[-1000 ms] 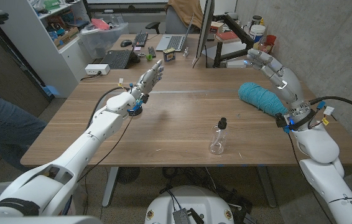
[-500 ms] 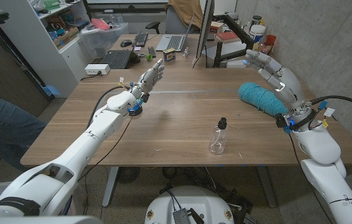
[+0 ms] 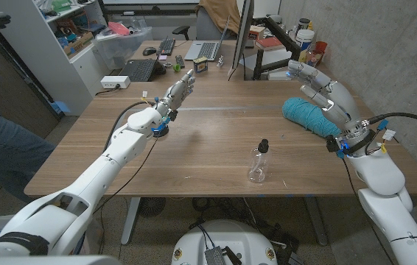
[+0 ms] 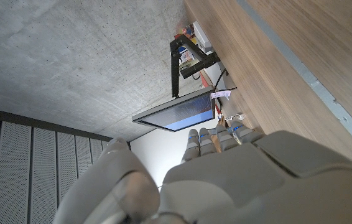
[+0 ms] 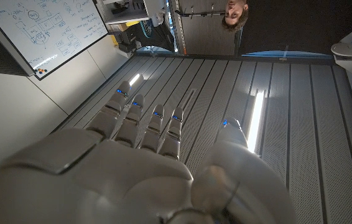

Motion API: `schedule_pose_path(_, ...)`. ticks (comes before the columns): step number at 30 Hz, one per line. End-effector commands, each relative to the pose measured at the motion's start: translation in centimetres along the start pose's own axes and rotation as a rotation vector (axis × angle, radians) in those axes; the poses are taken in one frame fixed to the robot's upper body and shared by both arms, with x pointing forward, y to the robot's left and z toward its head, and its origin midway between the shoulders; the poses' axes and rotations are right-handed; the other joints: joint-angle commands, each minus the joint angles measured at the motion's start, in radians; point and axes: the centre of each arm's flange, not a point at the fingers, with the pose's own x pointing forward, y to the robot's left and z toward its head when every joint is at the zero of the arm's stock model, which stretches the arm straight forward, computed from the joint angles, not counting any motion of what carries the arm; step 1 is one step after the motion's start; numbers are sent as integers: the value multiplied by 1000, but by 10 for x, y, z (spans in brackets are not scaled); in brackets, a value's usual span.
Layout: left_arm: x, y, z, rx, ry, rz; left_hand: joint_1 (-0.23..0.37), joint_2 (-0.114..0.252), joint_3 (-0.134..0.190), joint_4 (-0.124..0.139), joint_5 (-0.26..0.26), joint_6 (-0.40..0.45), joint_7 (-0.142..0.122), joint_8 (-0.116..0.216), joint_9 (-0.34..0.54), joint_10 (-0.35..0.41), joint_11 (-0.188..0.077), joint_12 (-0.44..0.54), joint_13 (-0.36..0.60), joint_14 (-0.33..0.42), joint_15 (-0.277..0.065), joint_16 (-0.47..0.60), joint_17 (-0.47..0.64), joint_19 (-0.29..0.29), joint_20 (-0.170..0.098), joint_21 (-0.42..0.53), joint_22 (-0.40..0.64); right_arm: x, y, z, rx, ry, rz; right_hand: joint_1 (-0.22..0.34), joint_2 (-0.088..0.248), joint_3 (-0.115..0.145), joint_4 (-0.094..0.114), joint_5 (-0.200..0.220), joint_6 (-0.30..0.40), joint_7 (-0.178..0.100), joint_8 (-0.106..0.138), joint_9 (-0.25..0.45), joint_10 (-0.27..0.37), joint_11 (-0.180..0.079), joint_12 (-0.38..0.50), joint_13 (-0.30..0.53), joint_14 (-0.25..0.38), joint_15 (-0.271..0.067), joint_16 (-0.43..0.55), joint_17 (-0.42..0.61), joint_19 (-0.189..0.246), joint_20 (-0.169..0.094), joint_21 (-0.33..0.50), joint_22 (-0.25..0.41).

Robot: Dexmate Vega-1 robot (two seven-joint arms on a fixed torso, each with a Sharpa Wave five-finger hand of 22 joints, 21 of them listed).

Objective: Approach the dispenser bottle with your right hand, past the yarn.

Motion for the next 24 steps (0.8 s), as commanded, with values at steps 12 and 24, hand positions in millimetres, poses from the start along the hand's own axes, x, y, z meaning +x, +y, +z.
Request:
schedule_pose_path(12, -3, -3, 0, 2, -2, 0, 4, 8, -4, 0, 4, 7, -2, 2, 1, -5, -1, 2, 3, -12, 6, 3, 3, -6, 1, 8, 3, -1, 9, 7, -54, -16, 20, 12, 0, 3, -4, 9, 17, -1, 5, 2, 3, -5, 5, 2, -12, 2, -7, 2, -6, 10, -5, 3)
schedule_pose_path(24, -5, -5, -3, -3, 2, -7, 5, 9, -6, 0, 4, 8, -1, 2, 1, -4, 1, 3, 3, -12, 6, 3, 3, -7, 1, 8, 3, 2, 18, 12, -88, -30, 61, 16, 2, 4, -4, 9, 13, -2, -1, 3, 4, -2, 5, 2, -39, 8, -14, 3, -20, 16, -11, 3)
